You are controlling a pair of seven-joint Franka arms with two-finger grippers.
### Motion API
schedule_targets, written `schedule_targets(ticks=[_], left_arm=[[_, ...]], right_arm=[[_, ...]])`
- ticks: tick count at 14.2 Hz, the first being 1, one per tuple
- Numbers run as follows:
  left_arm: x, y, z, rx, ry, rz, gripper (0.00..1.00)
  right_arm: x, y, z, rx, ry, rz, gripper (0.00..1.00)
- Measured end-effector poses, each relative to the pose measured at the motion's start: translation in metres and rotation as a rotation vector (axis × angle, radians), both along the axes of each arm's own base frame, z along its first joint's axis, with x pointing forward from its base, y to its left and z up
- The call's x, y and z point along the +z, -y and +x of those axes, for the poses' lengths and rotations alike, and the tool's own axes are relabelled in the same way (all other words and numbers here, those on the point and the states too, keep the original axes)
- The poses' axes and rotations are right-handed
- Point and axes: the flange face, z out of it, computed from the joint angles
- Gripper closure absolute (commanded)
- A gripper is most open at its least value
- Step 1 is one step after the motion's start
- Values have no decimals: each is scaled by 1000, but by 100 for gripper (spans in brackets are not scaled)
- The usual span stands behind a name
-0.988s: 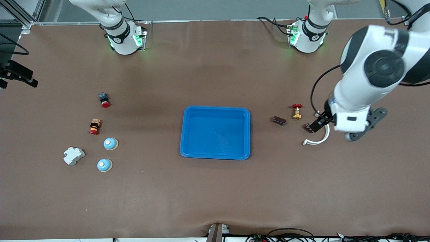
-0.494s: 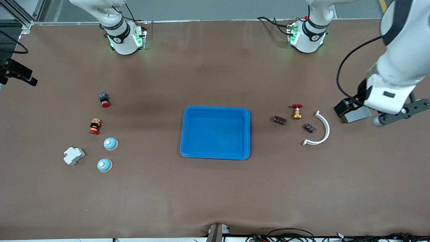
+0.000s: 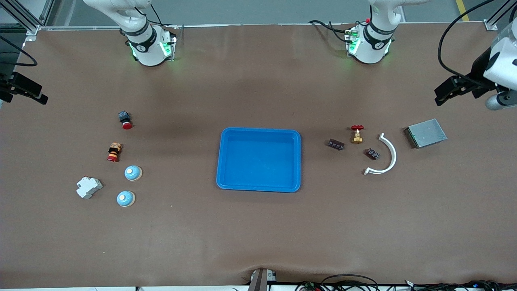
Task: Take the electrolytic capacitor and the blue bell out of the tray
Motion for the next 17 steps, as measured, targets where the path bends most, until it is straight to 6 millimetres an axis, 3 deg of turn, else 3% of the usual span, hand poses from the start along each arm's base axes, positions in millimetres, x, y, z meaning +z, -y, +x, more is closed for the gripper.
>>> schedule_targets(ticks=[7,11,17], left_arm=[[12,-5,-10,-56,-10,-36,0],[9,7,-10,-77,-17,-43,0],[31,9,-39,-101,19,-51,0]], right_arm=[[-5,0,0,0,-10,1,0],[-7,0,0,0,-12,1,0],[-7,0,0,1,-12,1,0]])
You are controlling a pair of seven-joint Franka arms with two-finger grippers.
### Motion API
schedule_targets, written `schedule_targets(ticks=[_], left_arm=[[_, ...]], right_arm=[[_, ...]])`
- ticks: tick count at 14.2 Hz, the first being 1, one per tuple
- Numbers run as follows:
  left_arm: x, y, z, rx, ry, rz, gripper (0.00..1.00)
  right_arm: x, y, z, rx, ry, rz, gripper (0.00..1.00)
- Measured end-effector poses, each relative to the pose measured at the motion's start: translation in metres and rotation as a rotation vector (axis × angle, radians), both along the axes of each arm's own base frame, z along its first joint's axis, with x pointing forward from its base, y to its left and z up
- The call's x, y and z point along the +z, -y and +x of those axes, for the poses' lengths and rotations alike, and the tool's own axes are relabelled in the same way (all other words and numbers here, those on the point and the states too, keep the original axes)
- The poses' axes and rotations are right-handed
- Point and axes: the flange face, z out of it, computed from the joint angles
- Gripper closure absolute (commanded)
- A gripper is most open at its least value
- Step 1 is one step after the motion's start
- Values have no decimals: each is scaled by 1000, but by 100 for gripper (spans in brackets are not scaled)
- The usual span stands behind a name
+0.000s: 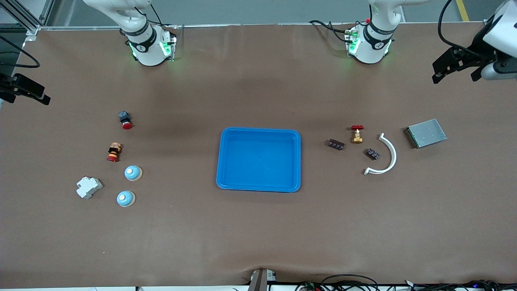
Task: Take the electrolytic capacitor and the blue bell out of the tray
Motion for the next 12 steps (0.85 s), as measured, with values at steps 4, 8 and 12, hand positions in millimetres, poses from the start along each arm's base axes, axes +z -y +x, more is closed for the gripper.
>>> schedule_targets(ticks=[4,8,12], left_arm=[[10,-7,-6,-4,19,-18,0],[15,-8,1,-3,30,-23,0],[15,-8,4,-3,30,-25,0]], right_arm=[[1,0,0,0,1,0,0],[3,0,-2,0,6,0,0],[7,0,-4,0,13,-1,0]])
